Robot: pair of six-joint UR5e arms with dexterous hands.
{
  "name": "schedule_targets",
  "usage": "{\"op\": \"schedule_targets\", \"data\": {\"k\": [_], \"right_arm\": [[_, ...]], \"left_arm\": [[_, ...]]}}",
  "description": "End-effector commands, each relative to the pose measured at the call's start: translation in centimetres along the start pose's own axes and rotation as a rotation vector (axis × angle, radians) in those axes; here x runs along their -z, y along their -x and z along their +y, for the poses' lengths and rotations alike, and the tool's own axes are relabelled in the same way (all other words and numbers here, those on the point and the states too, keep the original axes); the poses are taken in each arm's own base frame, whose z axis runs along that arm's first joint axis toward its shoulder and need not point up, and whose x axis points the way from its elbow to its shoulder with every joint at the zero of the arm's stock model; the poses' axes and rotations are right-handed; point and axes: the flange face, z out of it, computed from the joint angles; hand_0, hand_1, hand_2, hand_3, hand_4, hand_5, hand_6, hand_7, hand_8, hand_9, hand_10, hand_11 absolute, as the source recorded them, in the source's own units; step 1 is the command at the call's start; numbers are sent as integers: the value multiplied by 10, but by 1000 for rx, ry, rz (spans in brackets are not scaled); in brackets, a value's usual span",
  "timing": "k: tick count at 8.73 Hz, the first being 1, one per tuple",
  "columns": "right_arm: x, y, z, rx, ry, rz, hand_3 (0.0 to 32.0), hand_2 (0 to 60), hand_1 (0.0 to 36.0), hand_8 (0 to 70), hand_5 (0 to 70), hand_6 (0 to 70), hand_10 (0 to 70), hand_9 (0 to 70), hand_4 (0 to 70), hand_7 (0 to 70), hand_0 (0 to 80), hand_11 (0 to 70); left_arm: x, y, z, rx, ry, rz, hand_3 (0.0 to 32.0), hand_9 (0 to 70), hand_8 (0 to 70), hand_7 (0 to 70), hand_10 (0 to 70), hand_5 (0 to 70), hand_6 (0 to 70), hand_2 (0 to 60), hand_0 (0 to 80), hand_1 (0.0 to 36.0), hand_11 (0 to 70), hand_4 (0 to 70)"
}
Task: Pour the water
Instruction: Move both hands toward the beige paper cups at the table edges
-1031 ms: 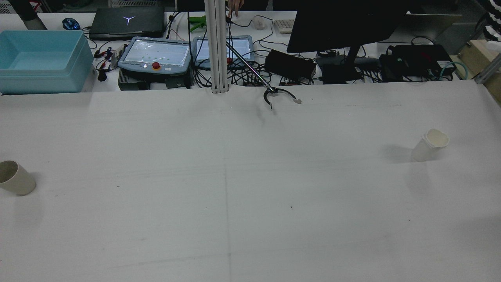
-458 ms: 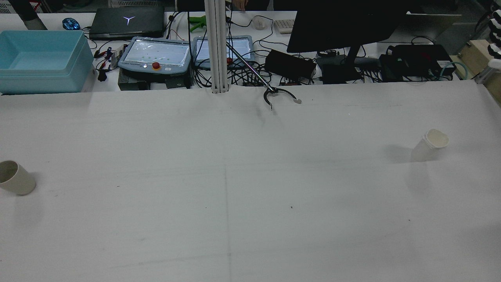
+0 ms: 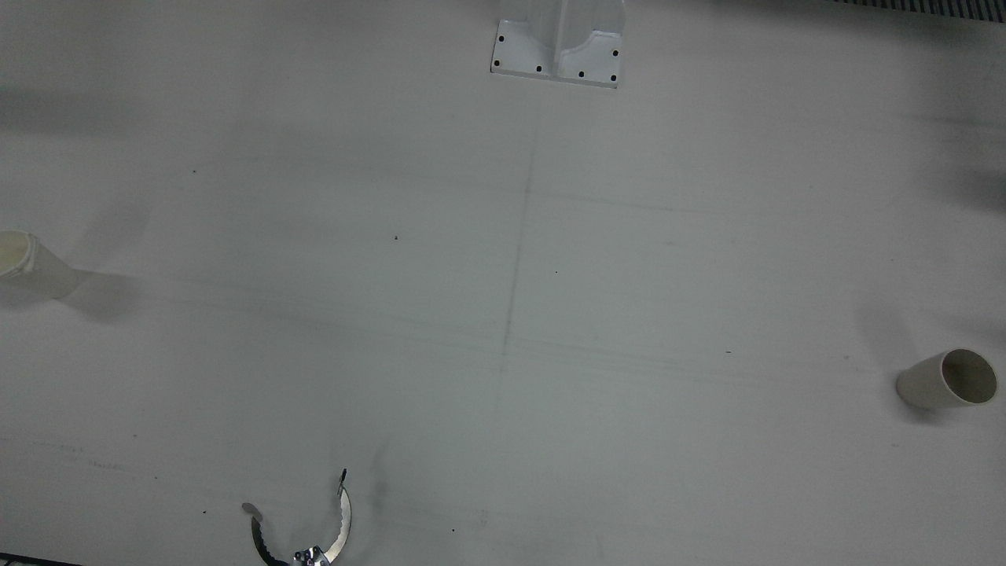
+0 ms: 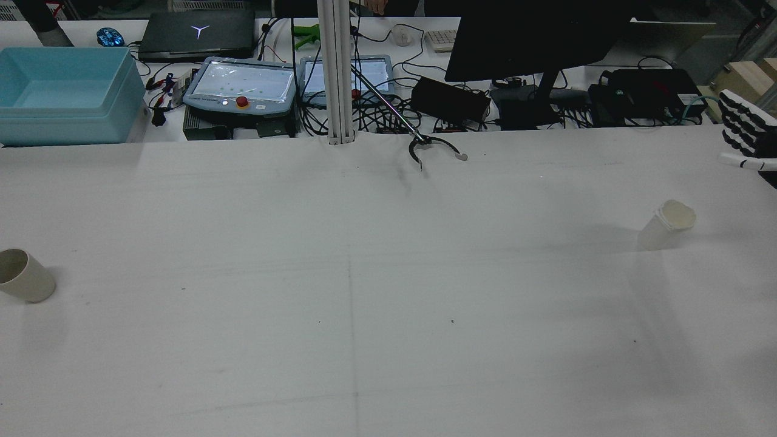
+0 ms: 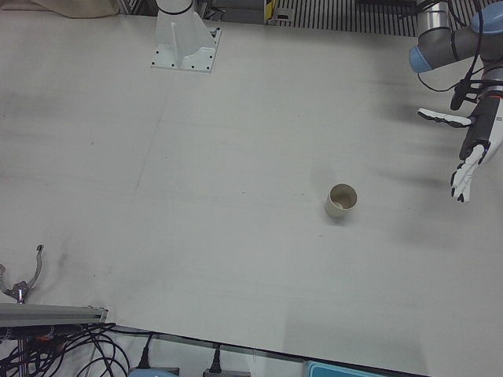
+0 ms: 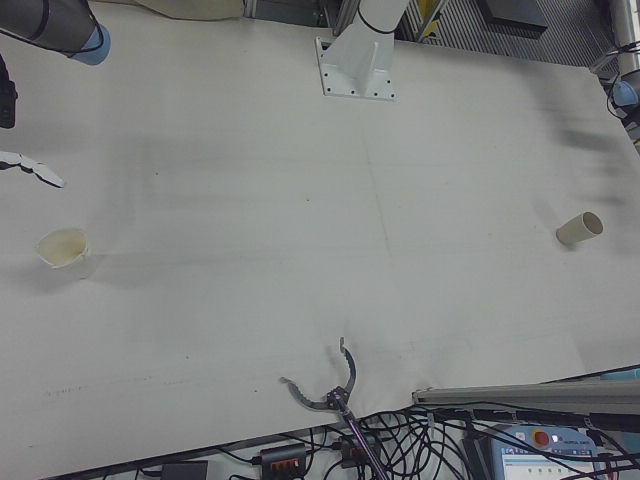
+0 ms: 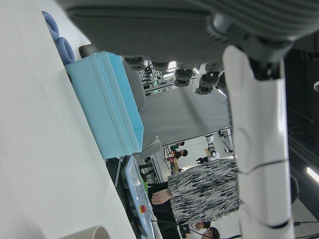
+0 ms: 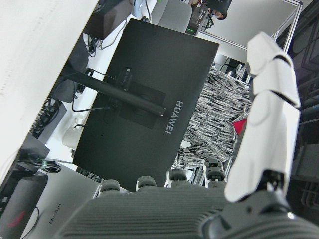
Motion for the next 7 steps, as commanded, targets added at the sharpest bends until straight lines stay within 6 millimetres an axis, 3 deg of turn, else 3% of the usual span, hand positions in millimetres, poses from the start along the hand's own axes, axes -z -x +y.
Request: {"op": "schedule_targets", "data": {"k": [1,2,3,4,5,7], "right_arm": [[10,-20,-33,5,-8,21,0,172,227,6,60,82,0,0,0,0,509,0],[9,-19,-30,4,-2,20,0,161,226,3,57,67,0,0,0,0,508,0],[6,-17,-24,-4,10,15,0,156,226,2,56,61,0,0,0,0,508,0],[1,-10,-9,-8,38,2,0,162,227,3,55,66,0,0,0,0,507,0],[0,-9,-6,-11,43,2,0,164,229,4,55,72,0,0,0,0,512,0],[12,-5,-6,-13,41,1,0,196,261,6,63,80,0,0,0,0,536,0]], "left_arm": [[-17,33,-2,-80,24,-85,0,0,6,44,2,0,84,0,583,126,24,191],[-33,39,-1,-100,6,-101,0,0,7,47,0,0,85,0,590,138,20,192],[-56,51,6,-98,8,-131,0,0,8,63,1,0,94,0,610,173,24,189],[-75,63,11,-91,9,-125,0,0,9,72,2,0,98,0,566,150,24,205],[-97,88,14,-78,15,-143,0,0,7,61,0,0,89,0,549,147,17,191],[-114,122,2,-67,6,-165,0,0,6,53,0,0,83,0,588,196,22,163]]}}
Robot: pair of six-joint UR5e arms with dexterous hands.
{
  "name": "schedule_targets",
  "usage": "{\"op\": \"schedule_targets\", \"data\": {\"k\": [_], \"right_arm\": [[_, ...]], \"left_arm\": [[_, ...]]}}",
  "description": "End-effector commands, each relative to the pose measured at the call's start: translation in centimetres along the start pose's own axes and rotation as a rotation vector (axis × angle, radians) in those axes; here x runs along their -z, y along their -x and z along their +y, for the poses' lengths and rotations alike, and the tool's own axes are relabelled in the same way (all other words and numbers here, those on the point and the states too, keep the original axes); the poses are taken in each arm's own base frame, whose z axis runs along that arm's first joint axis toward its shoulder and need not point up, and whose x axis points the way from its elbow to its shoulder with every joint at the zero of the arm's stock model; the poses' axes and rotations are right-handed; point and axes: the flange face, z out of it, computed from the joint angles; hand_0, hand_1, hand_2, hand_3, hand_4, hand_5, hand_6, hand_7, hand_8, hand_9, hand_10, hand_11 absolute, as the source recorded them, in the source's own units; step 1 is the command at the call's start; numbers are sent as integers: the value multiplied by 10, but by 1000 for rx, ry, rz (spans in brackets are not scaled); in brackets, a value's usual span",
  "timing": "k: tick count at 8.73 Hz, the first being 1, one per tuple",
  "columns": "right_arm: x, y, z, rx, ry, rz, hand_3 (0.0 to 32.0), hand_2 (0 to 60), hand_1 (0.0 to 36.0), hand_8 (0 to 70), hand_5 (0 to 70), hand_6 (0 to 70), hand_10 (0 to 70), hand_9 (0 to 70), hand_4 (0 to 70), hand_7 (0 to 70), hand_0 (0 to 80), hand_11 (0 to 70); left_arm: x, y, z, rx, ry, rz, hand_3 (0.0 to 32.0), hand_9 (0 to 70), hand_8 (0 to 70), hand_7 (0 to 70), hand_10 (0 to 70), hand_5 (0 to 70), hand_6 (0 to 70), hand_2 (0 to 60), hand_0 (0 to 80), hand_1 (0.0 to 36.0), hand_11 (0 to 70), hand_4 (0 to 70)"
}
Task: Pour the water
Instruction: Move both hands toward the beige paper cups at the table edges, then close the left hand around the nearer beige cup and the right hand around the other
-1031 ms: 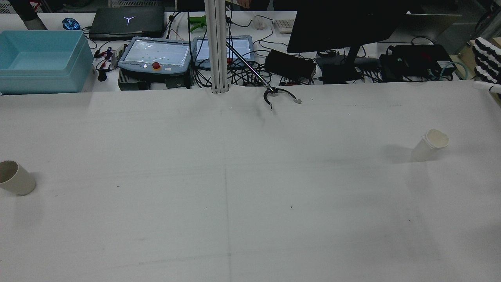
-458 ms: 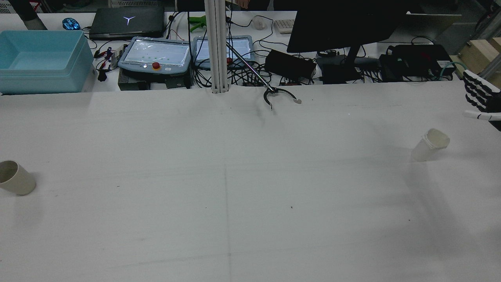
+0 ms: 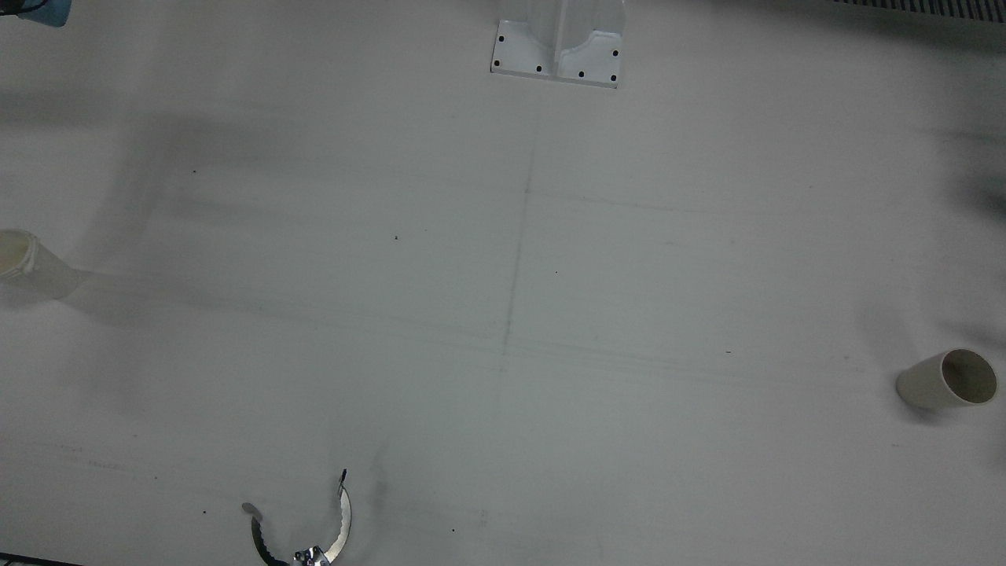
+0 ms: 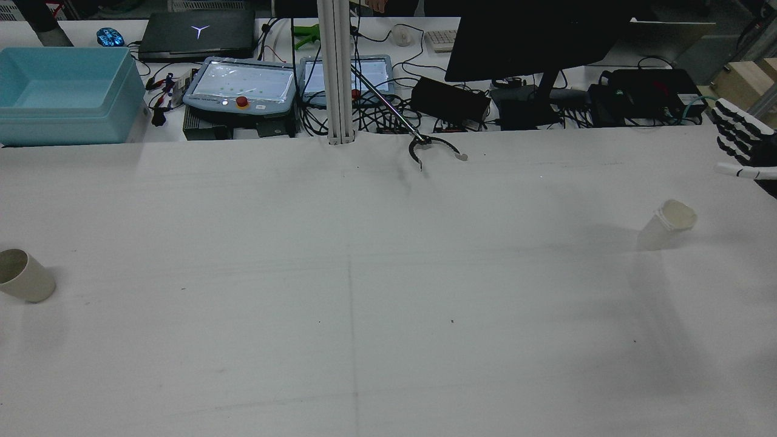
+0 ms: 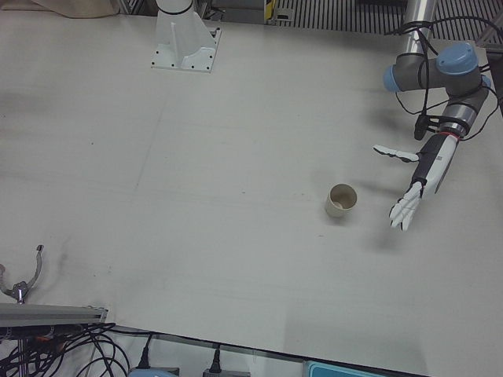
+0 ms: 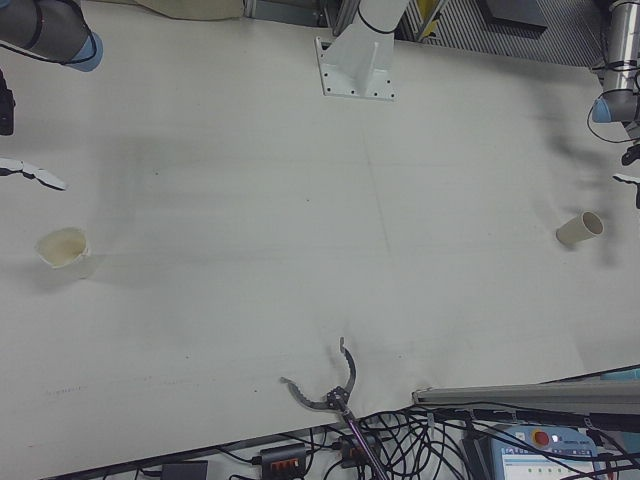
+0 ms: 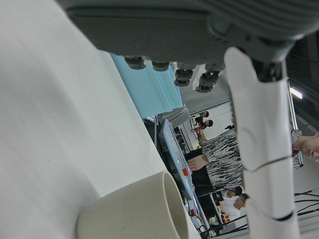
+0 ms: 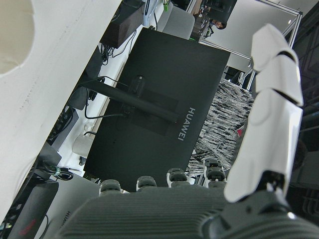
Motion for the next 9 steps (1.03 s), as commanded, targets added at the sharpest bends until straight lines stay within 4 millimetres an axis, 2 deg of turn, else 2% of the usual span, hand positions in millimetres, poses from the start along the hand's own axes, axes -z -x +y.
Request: {"op": "schedule_targets", "data": {"k": [1,3,4,6,7,8,9], "right_arm": [[16,5,5,-4,3,-2,0,199,274,4,65,72,0,0,0,0,545,0],[16,4,5,-4,4,1,0,198,268,5,65,76,0,0,0,0,542,0],[17,5,5,-4,3,1,0,198,265,4,63,72,0,0,0,0,537,0],[18,5,4,-4,1,1,0,190,263,3,62,65,0,0,0,0,537,0],[18,4,3,-4,0,1,0,192,261,3,61,66,0,0,0,0,535,0],[18,4,3,-4,0,1,0,188,258,3,60,67,0,0,0,0,533,0],[19,5,1,-3,-4,-1,0,190,256,3,59,69,0,0,0,0,531,0]], "left_arm": [[-43,39,-4,12,3,-31,0,0,5,48,1,0,79,0,589,202,26,156],[-57,57,-8,16,7,-57,0,0,5,45,0,0,78,0,623,228,26,154],[-61,59,-5,18,5,-43,0,0,5,42,0,0,75,8,604,224,20,148],[-73,78,7,27,18,-48,0,0,4,40,0,0,72,13,605,229,20,139],[-76,92,14,33,28,-61,0,0,4,40,0,0,71,2,635,245,22,141],[-80,99,18,39,28,-56,0,0,4,40,0,0,72,5,640,249,21,140],[-94,100,26,42,38,-46,0,0,4,42,0,0,72,6,647,252,22,143]]}}
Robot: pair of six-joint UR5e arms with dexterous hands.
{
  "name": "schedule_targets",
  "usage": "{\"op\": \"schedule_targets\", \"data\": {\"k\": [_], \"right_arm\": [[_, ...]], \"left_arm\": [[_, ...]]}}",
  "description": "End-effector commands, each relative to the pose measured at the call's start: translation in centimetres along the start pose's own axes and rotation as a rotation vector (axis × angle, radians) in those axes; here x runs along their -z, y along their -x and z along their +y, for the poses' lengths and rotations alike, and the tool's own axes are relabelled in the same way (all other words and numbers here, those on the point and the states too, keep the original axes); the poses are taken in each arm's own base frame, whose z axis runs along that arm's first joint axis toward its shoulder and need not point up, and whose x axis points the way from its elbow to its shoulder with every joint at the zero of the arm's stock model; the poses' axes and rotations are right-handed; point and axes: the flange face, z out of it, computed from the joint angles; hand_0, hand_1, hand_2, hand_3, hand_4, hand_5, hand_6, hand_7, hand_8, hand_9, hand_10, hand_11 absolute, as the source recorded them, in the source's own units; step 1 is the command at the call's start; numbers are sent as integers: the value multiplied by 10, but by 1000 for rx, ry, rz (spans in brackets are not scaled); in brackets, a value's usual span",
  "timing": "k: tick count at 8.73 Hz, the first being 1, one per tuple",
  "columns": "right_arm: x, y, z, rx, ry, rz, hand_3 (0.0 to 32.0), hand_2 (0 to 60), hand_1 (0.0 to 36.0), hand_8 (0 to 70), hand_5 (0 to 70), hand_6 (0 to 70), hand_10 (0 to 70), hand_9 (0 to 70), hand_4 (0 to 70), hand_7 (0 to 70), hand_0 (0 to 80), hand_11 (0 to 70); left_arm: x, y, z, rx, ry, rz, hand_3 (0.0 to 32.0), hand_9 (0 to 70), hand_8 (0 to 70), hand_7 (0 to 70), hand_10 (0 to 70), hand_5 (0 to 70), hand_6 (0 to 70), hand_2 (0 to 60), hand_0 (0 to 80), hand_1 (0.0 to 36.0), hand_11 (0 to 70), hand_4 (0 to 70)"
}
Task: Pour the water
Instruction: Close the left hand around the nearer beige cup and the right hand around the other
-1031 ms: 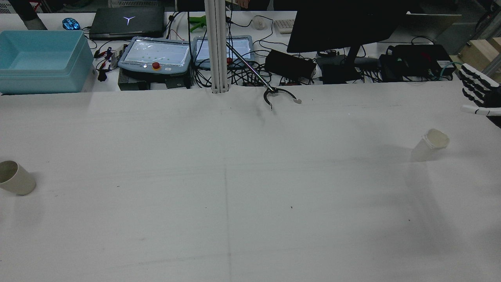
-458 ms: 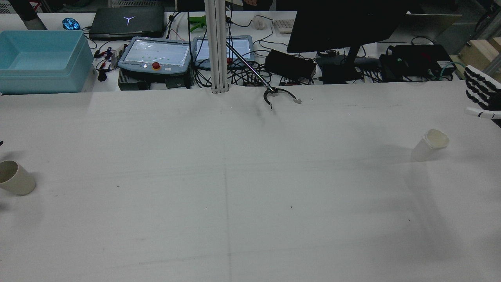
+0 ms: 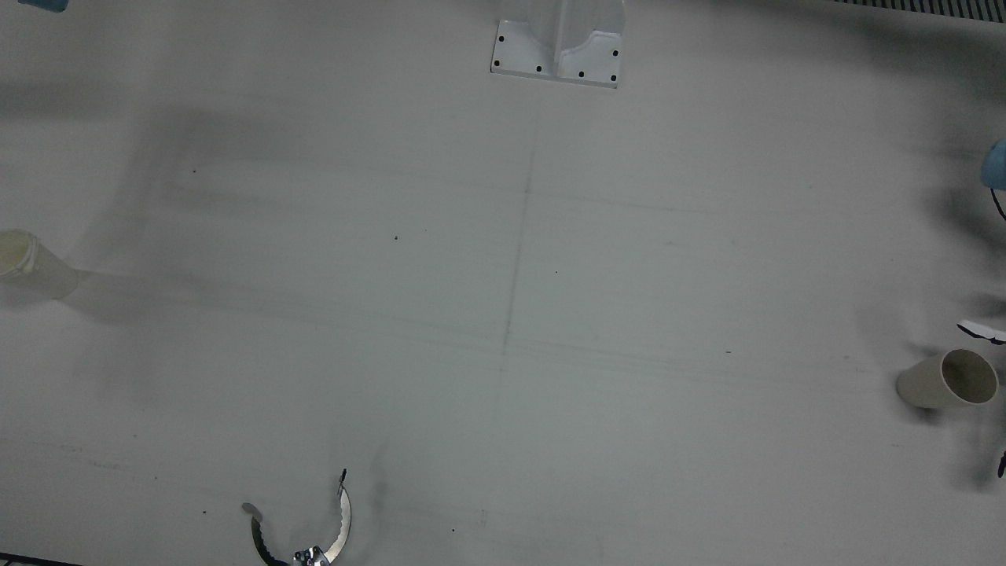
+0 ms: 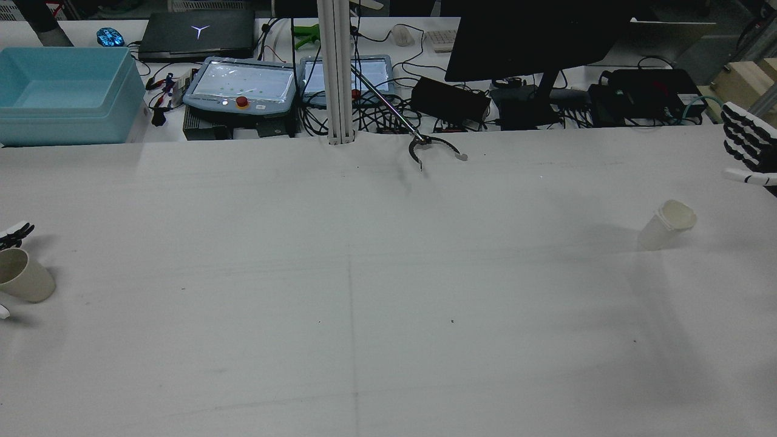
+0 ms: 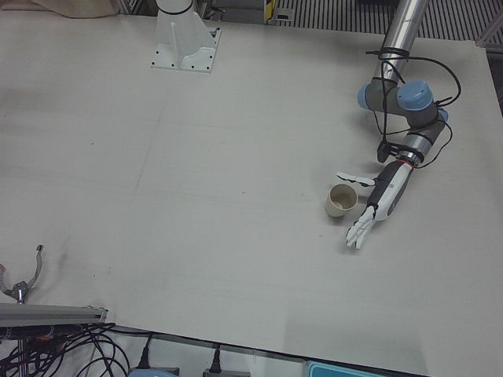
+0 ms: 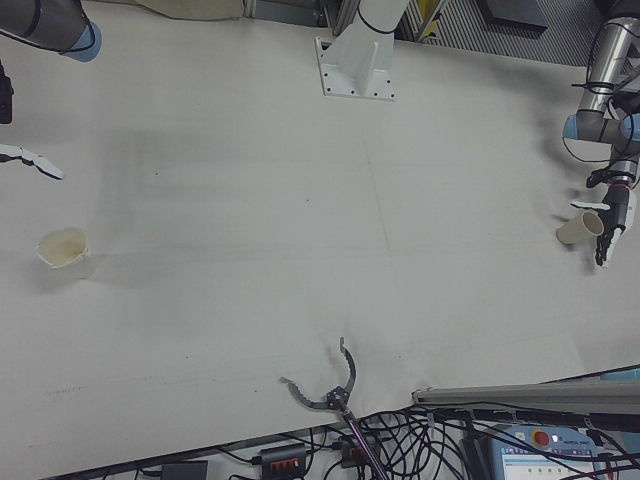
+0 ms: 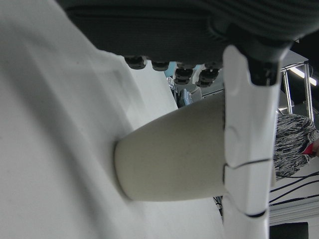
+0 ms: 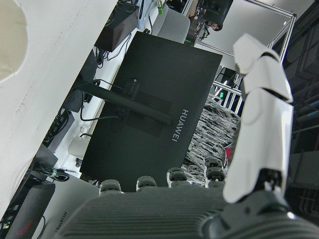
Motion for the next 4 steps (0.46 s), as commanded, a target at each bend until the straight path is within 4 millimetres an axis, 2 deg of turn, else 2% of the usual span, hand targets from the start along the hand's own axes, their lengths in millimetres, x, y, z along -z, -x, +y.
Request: {"op": "schedule_targets", "data": {"k": [1,2,3,4], "right_arm": [[8,3,-6,1,-16,-4,0,188,254,3,59,67,0,0,0,0,529,0],[16,5,-12,2,-29,-10,0,184,252,2,58,63,0,0,0,0,528,0],[17,6,-14,3,-33,-12,0,182,251,1,57,56,0,0,0,0,526,0],[18,8,-15,4,-37,-17,0,174,247,0,55,50,0,0,0,0,522,0]], "left_arm": [[-31,11,21,12,23,12,0,0,5,45,0,0,75,1,670,257,24,150],[-37,11,26,25,34,17,0,0,5,51,0,0,79,0,681,256,26,160],[-42,11,28,30,33,20,0,0,6,58,1,0,84,0,747,266,33,185],[-42,10,27,48,9,42,0,0,8,65,7,500,91,0,800,287,41,202]]}}
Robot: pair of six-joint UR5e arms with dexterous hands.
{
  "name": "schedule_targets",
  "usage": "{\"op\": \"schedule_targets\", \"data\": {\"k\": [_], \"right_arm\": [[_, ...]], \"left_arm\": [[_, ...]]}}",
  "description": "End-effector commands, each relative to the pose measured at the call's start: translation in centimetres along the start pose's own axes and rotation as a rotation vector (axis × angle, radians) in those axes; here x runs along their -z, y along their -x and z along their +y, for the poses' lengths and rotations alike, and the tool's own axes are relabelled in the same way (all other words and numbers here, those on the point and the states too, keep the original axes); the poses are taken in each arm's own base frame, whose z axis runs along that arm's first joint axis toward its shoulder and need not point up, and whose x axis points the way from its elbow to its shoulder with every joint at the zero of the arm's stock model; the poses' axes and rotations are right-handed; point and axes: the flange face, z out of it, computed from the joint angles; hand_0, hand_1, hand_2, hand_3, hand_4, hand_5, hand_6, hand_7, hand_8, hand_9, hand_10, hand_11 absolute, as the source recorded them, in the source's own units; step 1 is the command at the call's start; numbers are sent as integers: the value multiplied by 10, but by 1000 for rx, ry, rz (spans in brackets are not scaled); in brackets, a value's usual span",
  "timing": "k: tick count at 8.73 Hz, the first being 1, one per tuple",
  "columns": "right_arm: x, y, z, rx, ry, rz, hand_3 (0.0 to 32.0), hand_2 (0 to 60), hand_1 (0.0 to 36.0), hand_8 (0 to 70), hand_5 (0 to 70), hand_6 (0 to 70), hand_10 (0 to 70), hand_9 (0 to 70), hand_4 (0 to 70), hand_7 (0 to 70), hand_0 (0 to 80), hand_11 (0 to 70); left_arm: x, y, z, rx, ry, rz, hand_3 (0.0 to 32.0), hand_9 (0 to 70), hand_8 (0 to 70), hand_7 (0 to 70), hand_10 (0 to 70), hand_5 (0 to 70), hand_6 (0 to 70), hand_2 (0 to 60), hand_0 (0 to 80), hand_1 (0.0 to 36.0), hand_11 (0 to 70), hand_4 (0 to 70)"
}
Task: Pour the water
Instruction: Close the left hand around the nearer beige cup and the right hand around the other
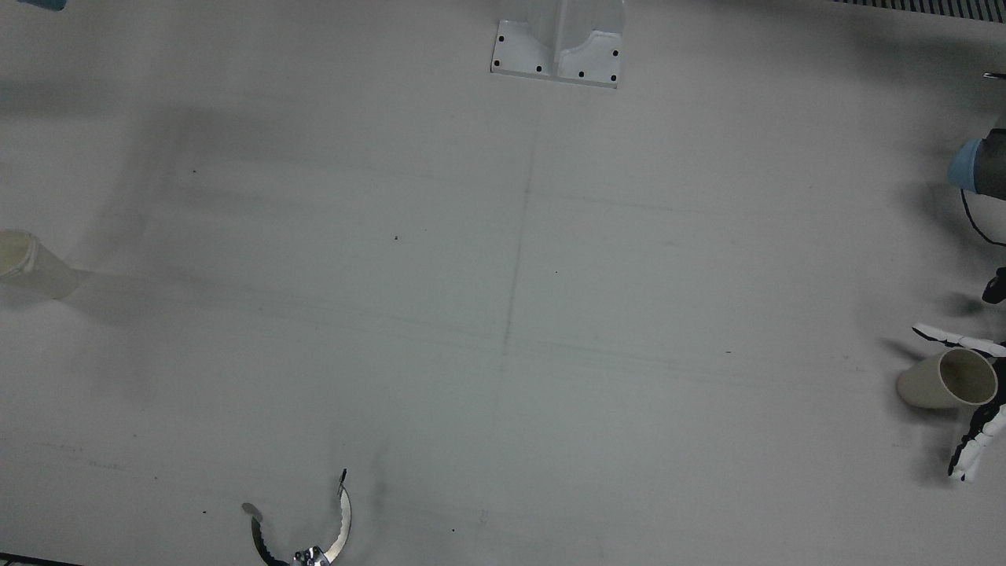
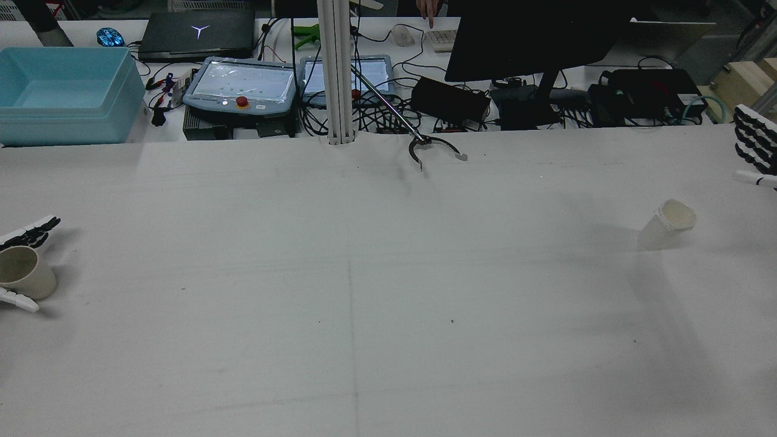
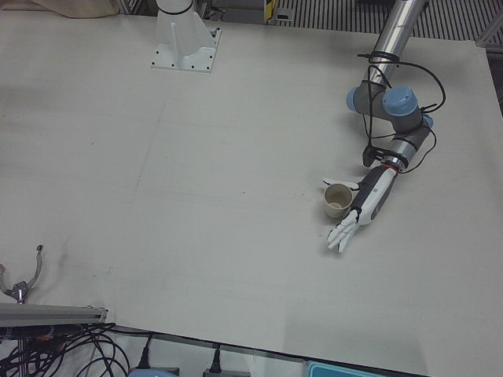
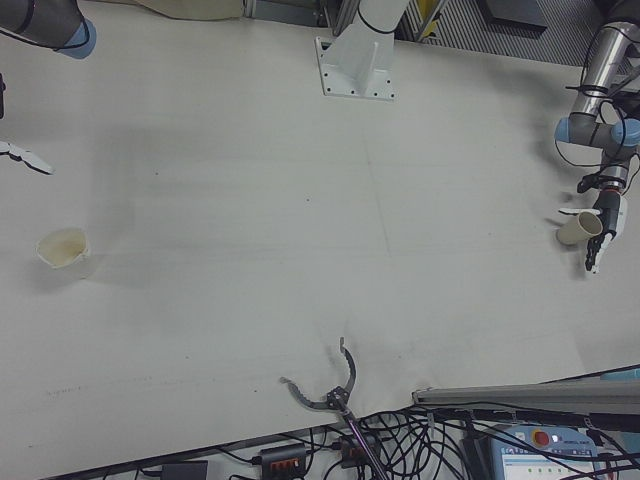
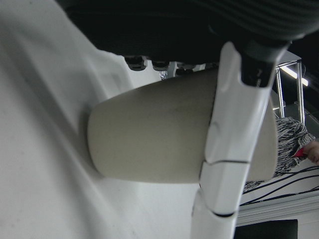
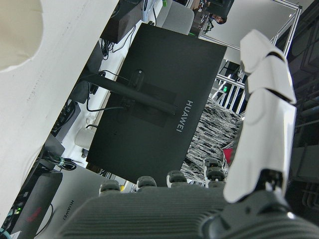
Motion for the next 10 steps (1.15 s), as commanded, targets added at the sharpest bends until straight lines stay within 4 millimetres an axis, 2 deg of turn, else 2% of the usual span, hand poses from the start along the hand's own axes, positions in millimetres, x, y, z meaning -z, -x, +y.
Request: {"op": "schedule_targets", "data": {"k": [1,3,4,5,6,7,8,9,10], "right_arm": [[6,6,-7,1,-15,-12,0,168,244,0,54,43,0,0,0,0,520,0],[11,19,-13,-13,-27,-36,0,176,244,0,54,47,0,0,0,0,520,0],[14,27,-14,-14,-25,-36,0,178,243,0,54,47,0,0,0,0,520,0],[20,34,-18,-11,-25,-31,0,174,242,0,54,46,0,0,0,0,518,0],[30,36,-22,-13,-23,-30,0,170,242,0,53,41,0,0,0,0,518,0],[53,27,-41,-13,-11,-32,0,163,241,0,53,33,0,0,0,0,517,0],[73,6,-82,-13,-23,-17,0,151,232,0,52,28,0,0,0,0,509,0],[85,-15,-119,-1,-20,-1,0,151,228,0,52,35,0,0,0,0,508,0],[89,-29,-148,0,-20,9,0,185,247,3,61,65,0,0,0,0,522,0]], "left_arm": [[-5,3,2,46,-37,17,0,1,9,77,16,700,97,0,800,303,52,231],[-5,4,2,76,-40,15,0,7,17,107,35,700,114,0,800,356,83,358],[-6,4,4,101,-42,15,0,9,24,116,43,700,123,94,800,360,102,375],[-12,-1,18,127,-49,13,0,11,26,125,47,700,129,270,800,360,110,387],[-21,-9,41,157,-55,11,0,11,24,129,45,700,128,496,800,360,110,390],[-34,-22,79,188,-42,15,0,10,20,123,43,700,121,600,800,360,106,378],[-45,-30,125,208,-17,4,0,9,17,116,40,700,114,600,800,360,102,374],[-50,-29,167,234,-9,-18,0,8,13,110,37,700,109,600,800,360,97,374],[-52,-26,201,261,-3,-8,0,7,14,108,35,700,110,600,800,360,93,377]]}}
